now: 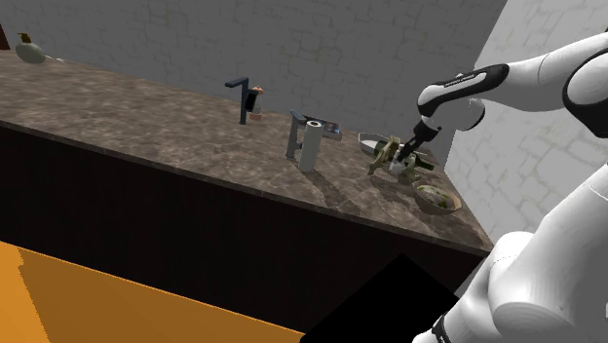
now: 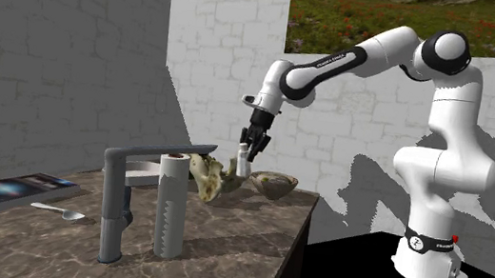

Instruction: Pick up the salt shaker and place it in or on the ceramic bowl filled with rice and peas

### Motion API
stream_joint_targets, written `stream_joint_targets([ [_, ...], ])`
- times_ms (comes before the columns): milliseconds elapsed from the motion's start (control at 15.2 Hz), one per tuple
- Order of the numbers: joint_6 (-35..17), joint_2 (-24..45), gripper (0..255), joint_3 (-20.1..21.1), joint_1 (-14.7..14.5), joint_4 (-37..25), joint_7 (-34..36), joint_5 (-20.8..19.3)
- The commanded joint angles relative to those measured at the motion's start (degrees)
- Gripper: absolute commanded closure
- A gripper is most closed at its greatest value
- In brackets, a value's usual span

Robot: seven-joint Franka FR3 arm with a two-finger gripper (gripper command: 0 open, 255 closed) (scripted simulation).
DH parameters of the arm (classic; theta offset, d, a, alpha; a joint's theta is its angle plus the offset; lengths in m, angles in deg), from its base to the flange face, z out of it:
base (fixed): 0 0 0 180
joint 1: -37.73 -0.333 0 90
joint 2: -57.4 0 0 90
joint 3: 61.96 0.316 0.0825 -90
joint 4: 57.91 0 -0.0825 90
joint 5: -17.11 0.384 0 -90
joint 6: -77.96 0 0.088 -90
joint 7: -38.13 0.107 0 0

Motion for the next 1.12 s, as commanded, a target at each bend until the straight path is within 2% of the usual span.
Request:
stream_joint_targets([
  [0, 1.5, -0.8, 255, 0.2, 0.2, -1.1, 0.9, -1.2],
  [726, 9.2, -4.6, 255, 2.2, 1.0, -6.6, 5.0, -5.8],
  [1056, 10.9, -13.2, 255, 2.6, 5.7, -2.0, 4.3, -12.6],
])
